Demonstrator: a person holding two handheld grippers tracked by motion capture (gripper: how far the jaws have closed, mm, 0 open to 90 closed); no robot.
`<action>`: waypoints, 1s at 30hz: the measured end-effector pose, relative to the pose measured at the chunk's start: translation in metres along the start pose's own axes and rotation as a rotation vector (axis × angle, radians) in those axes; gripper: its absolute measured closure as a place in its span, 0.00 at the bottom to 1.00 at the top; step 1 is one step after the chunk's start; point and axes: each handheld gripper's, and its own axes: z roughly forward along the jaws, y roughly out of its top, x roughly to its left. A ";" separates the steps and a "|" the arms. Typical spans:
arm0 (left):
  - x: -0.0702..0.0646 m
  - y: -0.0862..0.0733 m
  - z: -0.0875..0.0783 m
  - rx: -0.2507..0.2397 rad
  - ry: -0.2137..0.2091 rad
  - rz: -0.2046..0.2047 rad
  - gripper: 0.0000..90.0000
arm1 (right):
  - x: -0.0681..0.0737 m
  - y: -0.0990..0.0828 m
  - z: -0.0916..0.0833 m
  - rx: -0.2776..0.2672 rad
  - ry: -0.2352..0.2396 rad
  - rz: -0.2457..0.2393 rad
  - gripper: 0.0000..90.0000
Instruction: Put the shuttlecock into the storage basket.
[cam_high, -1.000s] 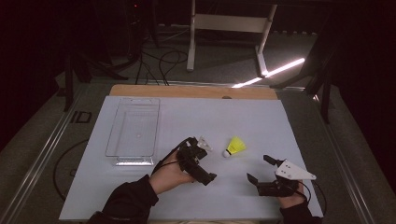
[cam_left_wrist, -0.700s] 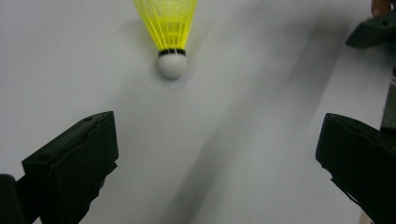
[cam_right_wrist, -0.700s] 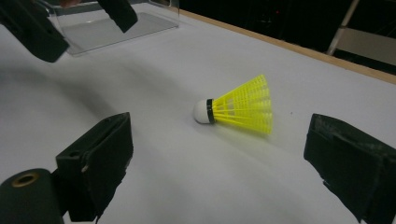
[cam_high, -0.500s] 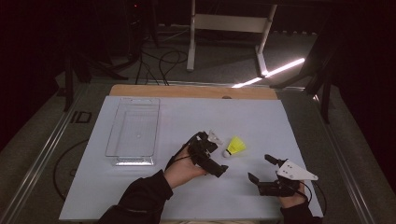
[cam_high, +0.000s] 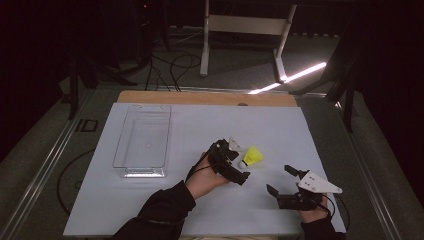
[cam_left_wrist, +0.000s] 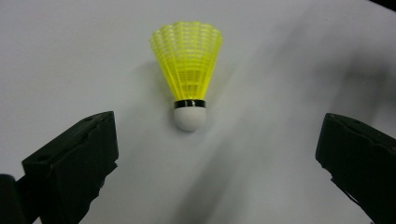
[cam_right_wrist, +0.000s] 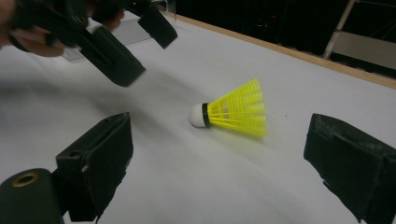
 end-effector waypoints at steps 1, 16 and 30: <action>0.001 0.000 0.002 -0.006 -0.002 -0.004 0.00 | 0.000 0.000 0.000 -0.001 0.002 0.003 0.09; 0.009 -0.004 0.035 -0.018 0.017 -0.050 0.00 | -0.001 0.000 -0.001 -0.004 0.000 0.006 0.09; 0.017 -0.007 0.059 0.034 0.007 -0.050 0.23 | -0.001 -0.001 0.000 0.001 0.007 0.008 0.09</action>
